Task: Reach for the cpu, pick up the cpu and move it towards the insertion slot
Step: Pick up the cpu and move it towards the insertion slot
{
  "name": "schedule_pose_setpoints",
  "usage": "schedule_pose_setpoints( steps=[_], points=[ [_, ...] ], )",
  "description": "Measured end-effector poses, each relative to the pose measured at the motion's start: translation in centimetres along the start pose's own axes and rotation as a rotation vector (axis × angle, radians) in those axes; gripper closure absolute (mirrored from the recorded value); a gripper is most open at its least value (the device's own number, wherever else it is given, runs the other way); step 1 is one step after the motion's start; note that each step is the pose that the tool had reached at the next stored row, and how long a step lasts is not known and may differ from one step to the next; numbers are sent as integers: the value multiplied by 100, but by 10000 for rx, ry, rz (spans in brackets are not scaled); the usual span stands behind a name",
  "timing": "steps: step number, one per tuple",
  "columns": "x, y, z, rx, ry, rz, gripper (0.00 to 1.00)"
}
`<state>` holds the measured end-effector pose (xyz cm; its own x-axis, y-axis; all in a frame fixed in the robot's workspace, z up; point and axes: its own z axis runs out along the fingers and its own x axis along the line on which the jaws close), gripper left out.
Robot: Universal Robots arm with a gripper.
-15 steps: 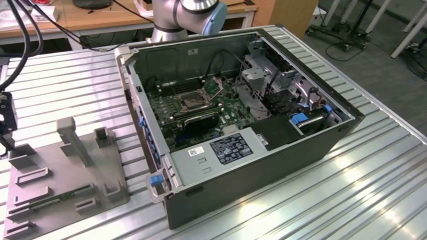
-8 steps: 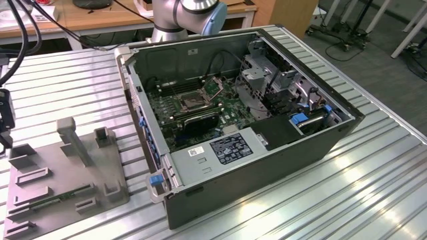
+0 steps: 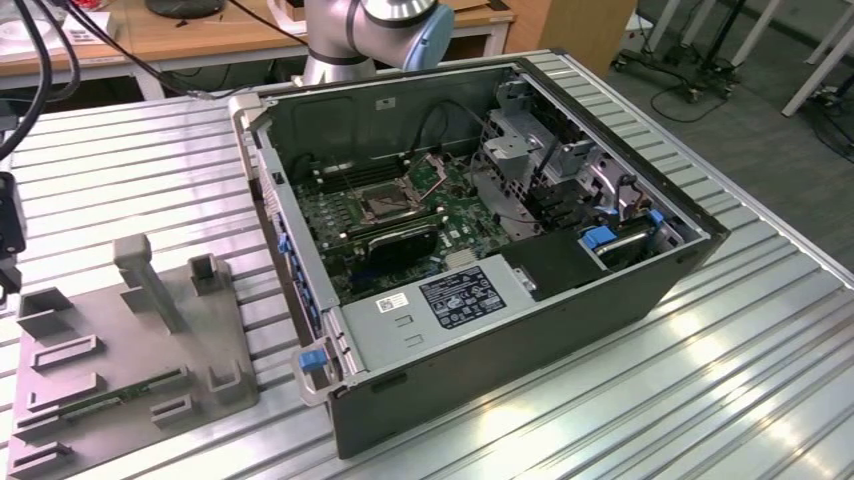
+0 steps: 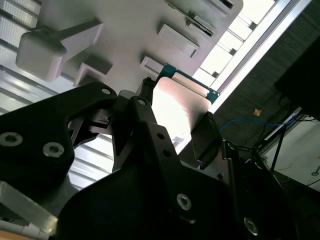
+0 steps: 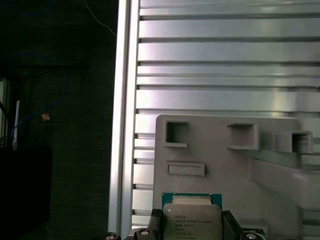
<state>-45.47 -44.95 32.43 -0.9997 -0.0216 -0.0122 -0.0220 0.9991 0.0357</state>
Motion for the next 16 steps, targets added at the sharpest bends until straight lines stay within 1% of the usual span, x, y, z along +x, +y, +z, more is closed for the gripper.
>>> schedule_pose_setpoints(
  steps=[16],
  points=[
    [-2,6,-169,-1,-1,0,45]
  ],
)
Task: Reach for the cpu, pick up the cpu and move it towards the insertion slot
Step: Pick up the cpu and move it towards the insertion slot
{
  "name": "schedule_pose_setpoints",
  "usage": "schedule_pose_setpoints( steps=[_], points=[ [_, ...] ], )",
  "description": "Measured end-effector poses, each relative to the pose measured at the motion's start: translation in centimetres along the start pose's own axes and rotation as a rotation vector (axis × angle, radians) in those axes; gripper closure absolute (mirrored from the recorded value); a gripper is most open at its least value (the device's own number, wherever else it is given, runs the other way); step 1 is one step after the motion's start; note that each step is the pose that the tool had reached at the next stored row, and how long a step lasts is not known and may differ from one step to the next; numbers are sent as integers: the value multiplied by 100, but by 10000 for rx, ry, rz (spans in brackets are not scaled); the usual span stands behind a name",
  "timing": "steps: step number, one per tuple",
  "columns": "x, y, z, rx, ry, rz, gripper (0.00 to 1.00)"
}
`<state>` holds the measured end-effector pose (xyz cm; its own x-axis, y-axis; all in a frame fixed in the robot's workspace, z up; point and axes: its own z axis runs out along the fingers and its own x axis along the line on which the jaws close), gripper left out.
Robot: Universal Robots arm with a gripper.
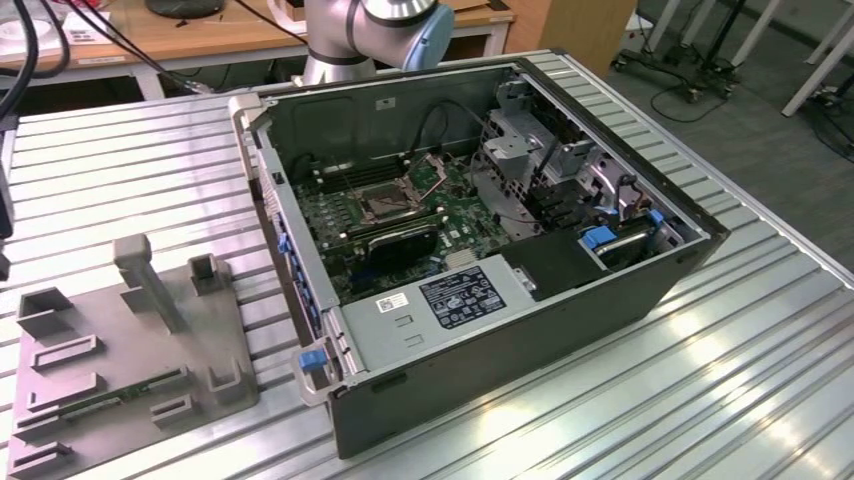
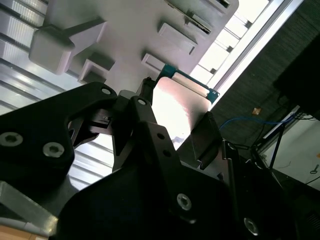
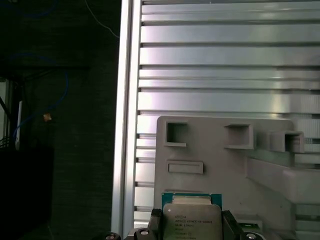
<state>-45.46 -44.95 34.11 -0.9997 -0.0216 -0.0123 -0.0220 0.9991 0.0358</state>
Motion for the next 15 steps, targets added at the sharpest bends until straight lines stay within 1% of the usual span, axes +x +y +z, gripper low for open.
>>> schedule_pose_setpoints(
  steps=[2,11,13,15],
  points=[
    [0,0,-9,-1,-2,0,45],
    [-1,0,-11,0,0,0,45],
    [-20,-1,-11,0,1,-2,45],
    [-56,-1,-10,-1,-1,0,45]
  ],
)
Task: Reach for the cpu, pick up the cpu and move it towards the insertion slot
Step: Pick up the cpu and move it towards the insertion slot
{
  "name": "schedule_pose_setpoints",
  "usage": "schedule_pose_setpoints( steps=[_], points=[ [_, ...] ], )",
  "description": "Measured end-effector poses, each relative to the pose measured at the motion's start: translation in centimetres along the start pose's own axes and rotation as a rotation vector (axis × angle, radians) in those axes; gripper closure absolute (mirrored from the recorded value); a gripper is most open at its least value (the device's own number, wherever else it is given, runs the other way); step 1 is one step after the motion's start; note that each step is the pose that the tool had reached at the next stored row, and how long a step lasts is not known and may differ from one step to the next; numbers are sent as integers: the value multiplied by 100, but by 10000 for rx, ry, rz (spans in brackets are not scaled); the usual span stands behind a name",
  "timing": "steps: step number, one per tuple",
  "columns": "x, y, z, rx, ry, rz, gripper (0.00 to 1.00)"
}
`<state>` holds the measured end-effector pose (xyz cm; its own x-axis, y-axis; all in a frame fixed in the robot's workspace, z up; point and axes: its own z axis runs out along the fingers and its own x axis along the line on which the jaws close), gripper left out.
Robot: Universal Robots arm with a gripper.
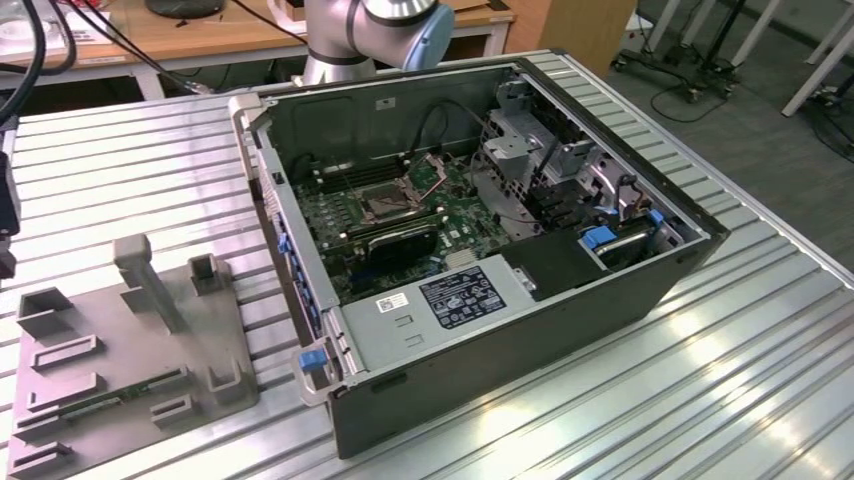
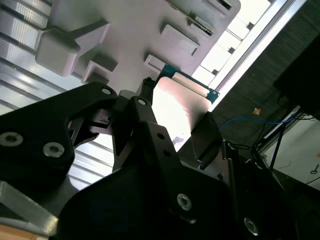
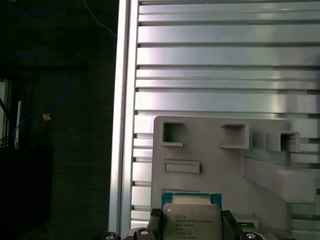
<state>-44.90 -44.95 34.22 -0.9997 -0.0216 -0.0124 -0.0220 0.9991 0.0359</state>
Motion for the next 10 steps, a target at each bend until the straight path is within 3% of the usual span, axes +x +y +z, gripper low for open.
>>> schedule_pose_setpoints(
  steps=[4,10],
  points=[
    [-23,1,-29,1,1,1,45],
    [-26,8,-237,0,-4,0,45]
  ],
)
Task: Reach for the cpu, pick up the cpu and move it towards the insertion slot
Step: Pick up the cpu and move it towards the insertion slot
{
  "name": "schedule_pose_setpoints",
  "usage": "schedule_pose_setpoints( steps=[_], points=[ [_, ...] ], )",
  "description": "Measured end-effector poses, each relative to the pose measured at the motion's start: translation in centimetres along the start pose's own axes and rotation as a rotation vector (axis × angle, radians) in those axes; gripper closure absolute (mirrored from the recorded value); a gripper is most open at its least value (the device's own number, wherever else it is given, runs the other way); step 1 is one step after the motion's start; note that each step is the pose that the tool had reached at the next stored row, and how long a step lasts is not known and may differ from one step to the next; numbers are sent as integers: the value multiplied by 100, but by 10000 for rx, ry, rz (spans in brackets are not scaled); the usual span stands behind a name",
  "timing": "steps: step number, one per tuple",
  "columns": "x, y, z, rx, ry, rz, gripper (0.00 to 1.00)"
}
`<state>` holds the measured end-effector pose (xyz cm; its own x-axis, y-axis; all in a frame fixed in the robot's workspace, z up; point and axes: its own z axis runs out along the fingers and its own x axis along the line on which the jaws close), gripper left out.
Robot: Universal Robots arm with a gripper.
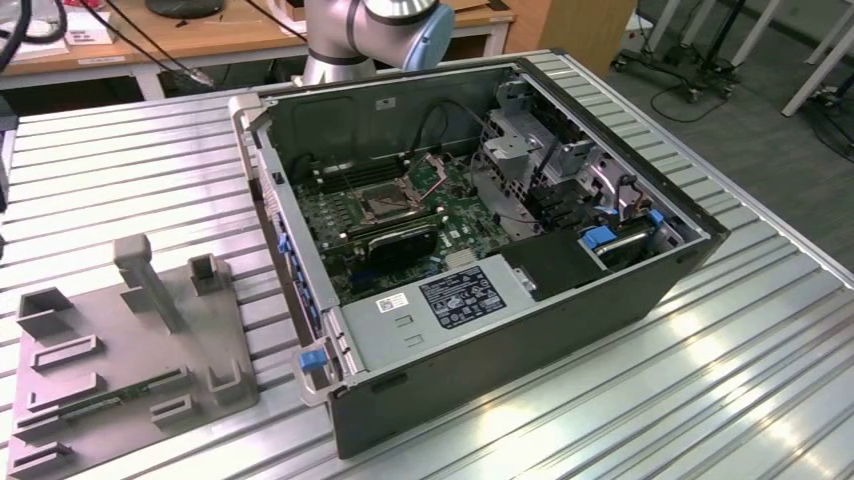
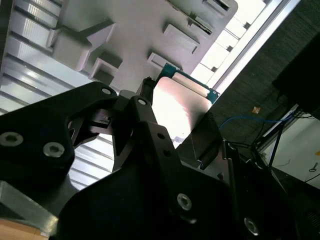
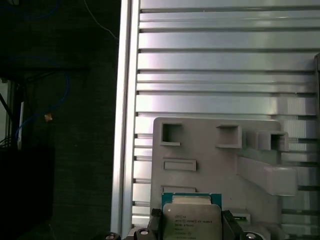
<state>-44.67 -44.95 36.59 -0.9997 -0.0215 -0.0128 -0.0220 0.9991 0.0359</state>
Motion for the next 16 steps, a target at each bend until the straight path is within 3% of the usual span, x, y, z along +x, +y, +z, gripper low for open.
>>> schedule_pose_setpoints(
  steps=[5,8,12,16],
  points=[
    [-3,7,-205,0,-6,-1,45],
    [-5,12,-297,1,-13,-1,45],
    [-15,14,-332,-1,-20,0,45],
    [-123,12,-331,-5,-8,0,45]
  ],
)
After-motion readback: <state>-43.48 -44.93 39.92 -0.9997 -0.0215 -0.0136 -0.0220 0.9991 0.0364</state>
